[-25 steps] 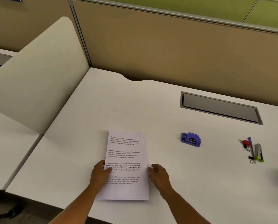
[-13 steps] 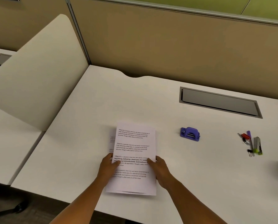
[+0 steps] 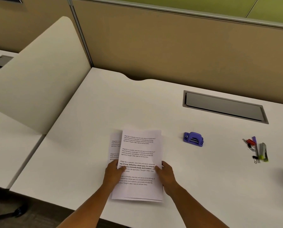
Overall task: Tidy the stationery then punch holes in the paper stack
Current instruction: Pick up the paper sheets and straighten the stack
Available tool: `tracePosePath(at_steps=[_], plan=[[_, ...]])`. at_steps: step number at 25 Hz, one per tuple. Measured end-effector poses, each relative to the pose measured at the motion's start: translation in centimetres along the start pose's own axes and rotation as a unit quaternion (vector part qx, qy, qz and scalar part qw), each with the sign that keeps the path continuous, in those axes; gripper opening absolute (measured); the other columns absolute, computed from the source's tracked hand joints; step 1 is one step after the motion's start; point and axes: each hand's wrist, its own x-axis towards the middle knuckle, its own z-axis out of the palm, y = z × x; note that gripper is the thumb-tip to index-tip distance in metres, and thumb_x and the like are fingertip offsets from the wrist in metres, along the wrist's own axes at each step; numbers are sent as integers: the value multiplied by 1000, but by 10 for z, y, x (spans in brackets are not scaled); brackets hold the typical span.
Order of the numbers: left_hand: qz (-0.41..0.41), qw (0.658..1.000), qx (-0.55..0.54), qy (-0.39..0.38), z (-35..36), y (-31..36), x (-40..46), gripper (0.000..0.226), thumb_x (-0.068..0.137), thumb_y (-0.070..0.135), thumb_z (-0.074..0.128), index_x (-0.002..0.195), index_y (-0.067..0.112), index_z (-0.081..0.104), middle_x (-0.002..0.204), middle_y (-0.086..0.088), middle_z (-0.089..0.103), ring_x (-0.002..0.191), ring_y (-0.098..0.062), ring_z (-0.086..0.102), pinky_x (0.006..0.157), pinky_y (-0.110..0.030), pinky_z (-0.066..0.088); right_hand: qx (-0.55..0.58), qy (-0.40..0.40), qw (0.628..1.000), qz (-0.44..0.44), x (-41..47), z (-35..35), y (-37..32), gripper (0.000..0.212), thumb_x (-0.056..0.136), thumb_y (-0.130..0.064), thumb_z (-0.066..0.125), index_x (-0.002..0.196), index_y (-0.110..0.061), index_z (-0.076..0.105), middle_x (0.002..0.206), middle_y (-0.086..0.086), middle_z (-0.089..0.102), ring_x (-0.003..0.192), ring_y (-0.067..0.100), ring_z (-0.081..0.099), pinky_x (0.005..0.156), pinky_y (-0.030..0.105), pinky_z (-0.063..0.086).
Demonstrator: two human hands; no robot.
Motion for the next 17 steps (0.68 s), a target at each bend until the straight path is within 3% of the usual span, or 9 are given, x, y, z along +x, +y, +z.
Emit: tracePosePath(at_steps=[2, 6, 10, 13, 17], plan=[[4, 999, 35, 29, -3, -1, -1, 30, 94, 10, 62, 123, 10, 63, 124, -10, 70, 111, -27, 67, 93, -34, 54, -21, -6, 1000, -1, 1, 10, -3, 28, 100, -8, 53, 126, -8, 60, 129, 11, 66, 116, 29, 64, 106, 49, 49], [11, 992, 97, 84, -10, -10, -3, 24, 95, 11, 59, 119, 6, 63, 121, -13, 70, 105, -30, 69, 67, -18, 54, -78, -14, 997, -2, 3, 39, -11, 44, 101, -14, 50, 144, -5, 46, 144, 12, 54, 132, 30, 52, 114, 47, 42], [-5, 976, 169, 137, -20, -14, 2, 21, 92, 15, 63, 109, 3, 65, 111, -18, 59, 104, -34, 61, 89, -45, 56, -155, 12, 988, -9, 1, 65, -19, 39, 101, -14, 48, 139, -4, 50, 140, 12, 56, 130, 30, 53, 112, 43, 43], [-23, 969, 193, 150, -24, -13, 6, 29, 89, 15, 68, 115, 3, 63, 120, -21, 54, 110, -37, 56, 95, -41, 50, -230, 47, 972, -21, -5, 77, -27, 21, 98, -14, 50, 115, -5, 58, 123, 14, 62, 118, 31, 59, 103, 39, 49], [-37, 969, 200, 138, -22, -10, 10, 41, 84, 15, 74, 120, 3, 58, 123, -19, 54, 113, -34, 54, 97, -39, 48, -331, 74, 941, -11, -11, 80, -31, 41, 96, -22, 55, 133, -7, 48, 133, 13, 44, 125, 31, 44, 100, 33, 42]])
